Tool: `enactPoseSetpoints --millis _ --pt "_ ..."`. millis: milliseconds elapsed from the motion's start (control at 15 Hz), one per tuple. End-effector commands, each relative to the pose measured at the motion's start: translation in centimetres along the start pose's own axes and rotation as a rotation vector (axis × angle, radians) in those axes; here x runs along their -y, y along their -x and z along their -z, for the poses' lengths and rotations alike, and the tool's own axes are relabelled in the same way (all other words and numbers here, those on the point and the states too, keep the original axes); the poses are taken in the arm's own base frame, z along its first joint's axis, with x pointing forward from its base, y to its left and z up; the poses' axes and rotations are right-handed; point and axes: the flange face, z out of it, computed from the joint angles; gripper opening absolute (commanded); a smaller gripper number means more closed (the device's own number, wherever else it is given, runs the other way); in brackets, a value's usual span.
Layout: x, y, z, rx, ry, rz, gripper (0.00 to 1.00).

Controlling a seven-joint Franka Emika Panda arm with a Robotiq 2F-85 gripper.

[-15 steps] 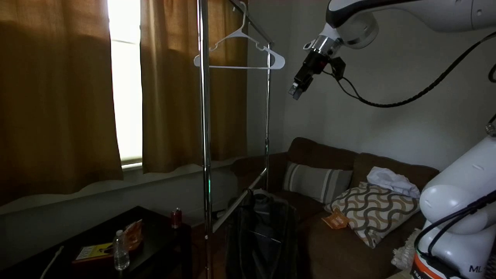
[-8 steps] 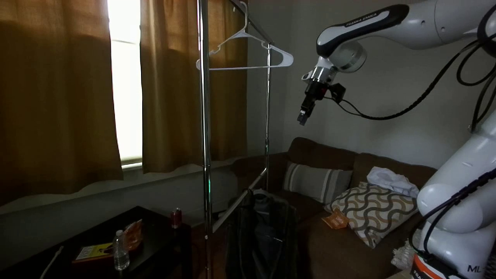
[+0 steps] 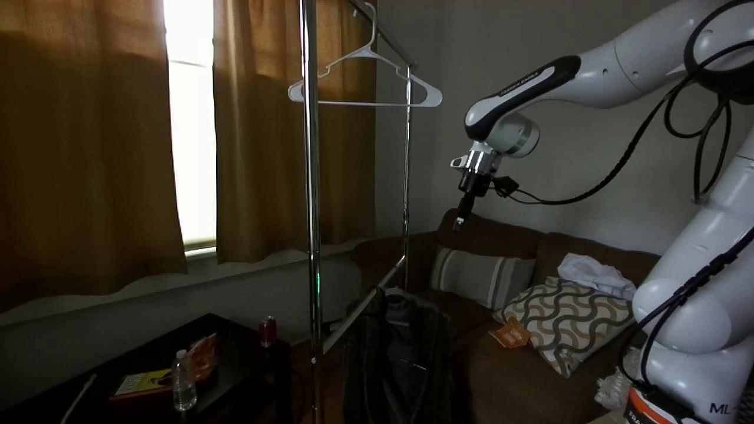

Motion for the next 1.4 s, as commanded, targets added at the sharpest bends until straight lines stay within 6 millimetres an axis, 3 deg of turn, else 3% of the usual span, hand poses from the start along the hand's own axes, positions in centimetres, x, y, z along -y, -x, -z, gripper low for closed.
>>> enactPoseSetpoints --millis 0,67,133,267,667,1067,1333 --pt "-1.2 1.8 -5.1 -0.042 0.027 -0.083 1.00" --pt "-1.3 2.2 -6.5 -0.051 0.001 -0.094 1.00" --pt "-1.3 1.3 -4.3 -0.032 0.016 -0.065 1.00" --pt "-1.5 1.9 -6.3 -0.031 -0.001 -0.093 1.00" --pt "-1.5 1.8 -6.4 -0.037 -0.005 -0.099 1.00" --pt "-3.8 1.5 -11.9 -0.025 0.019 -0.241 1.00" --pt "-5.5 0.1 -16.4 -0.094 0.069 -0.317 1.00"
